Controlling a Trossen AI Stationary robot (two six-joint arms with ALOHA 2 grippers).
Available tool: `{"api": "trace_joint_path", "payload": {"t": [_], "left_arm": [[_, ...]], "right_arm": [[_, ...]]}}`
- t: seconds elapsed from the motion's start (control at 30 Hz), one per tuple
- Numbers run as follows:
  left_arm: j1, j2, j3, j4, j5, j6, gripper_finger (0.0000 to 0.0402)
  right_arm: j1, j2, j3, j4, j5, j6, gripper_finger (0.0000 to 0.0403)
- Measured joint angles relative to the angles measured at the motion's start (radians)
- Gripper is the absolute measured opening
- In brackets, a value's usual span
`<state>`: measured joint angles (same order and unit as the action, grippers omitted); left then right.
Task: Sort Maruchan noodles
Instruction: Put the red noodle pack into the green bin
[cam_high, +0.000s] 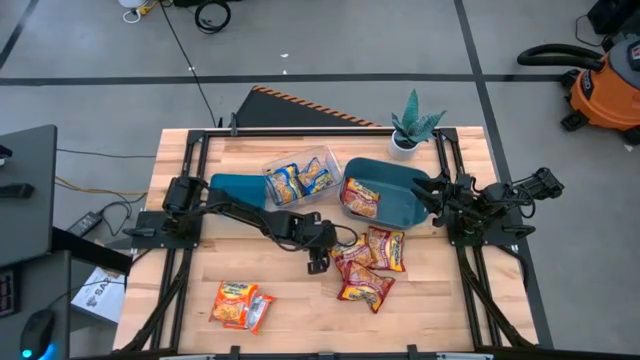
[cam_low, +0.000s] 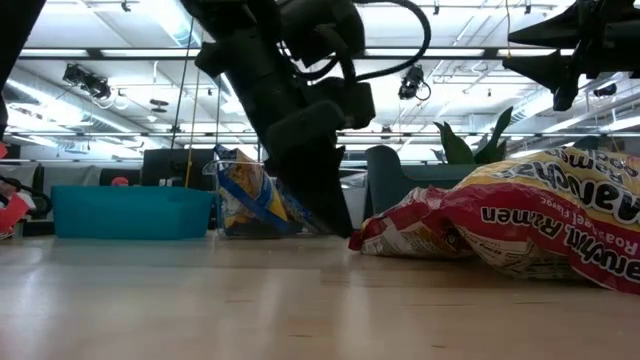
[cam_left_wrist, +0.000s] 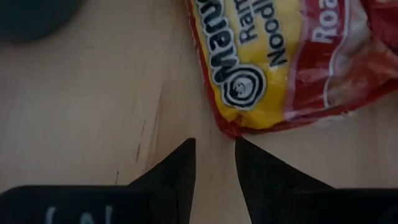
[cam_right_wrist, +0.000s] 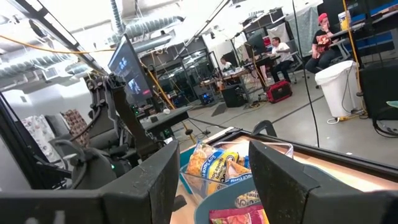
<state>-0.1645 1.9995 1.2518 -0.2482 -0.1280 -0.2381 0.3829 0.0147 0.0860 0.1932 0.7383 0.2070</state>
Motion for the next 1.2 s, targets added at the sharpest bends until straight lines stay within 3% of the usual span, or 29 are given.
{"api": "trace_joint_path", "payload": {"t": [0.2,0.37,0.67,1.03,1.2], "left_arm": [[-0.008,0.005,-0.001,0.017,0.007,0.003,0.0118],[-0.008,0.006,-0.001,0.008,0.109,0.040,0.0118],[-0.010,0.022,-0.001,0.058,0.036,-0.013,0.0122],[-0.007,0.033,0.000,0.068,0.035,-0.012,0.0228],[-0.008,0.042,0.000,0.085,-0.023,-0.008,0.0235]], "right_arm": [[0.000,0.000,0.000,0.000,0.000,0.000,0.0199],[0.000,0.000,0.000,0.000,0.000,0.000,0.0199],[0.000,0.000,0.000,0.000,0.000,0.000,0.0199],[0.000,0.000,0.000,0.013,0.000,0.000,0.0199],[0.000,0.000,0.000,0.012,0.000,0.000,0.0199]]}}
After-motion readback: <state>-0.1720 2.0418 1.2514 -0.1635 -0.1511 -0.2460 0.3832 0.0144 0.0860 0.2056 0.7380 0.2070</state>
